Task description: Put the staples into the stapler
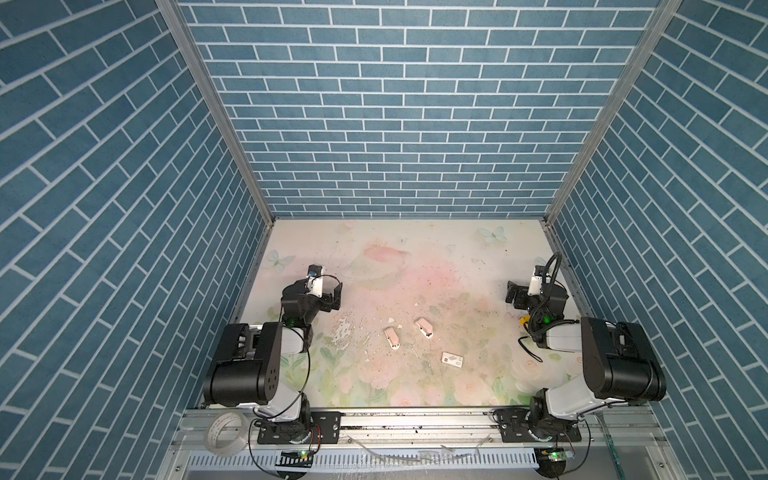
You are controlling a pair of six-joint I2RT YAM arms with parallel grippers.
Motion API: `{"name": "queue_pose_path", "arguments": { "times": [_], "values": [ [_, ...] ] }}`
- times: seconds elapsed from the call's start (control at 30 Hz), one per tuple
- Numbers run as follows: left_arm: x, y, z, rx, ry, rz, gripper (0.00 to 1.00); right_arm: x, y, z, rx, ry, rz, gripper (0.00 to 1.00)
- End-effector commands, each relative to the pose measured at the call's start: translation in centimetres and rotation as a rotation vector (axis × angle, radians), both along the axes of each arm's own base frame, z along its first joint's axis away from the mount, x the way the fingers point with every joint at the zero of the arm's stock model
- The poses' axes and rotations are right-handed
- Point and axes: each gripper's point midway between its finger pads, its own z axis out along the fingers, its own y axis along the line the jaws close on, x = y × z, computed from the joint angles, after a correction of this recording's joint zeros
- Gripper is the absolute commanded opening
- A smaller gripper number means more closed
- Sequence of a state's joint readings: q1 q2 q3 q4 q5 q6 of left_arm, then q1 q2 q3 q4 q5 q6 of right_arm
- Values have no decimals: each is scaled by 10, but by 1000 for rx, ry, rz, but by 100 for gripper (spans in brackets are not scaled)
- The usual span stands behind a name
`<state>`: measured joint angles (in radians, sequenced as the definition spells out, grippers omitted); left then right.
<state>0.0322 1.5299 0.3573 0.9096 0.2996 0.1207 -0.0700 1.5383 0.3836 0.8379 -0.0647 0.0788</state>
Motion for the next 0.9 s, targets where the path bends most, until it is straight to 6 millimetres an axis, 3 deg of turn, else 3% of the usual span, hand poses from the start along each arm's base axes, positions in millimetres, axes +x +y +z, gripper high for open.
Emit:
{"name": "queue_pose_path", "arguments": {
  "times": [0.0, 0.57, 0.73, 0.87],
  "values": [
    [3, 2, 3, -3, -7, 7, 100, 6, -1, 9, -35, -29, 9, 99],
    [2, 1, 5, -1, -13, -1, 99, 6, 0, 8, -32, -25, 11, 99],
    [-1, -6, 20, 2, 10, -36, 99, 6, -7, 9, -39, -24, -27, 99],
    [-5, -11, 43, 2, 58, -73, 100, -2, -18, 23, -39, -27, -105, 99]
  ]
}}
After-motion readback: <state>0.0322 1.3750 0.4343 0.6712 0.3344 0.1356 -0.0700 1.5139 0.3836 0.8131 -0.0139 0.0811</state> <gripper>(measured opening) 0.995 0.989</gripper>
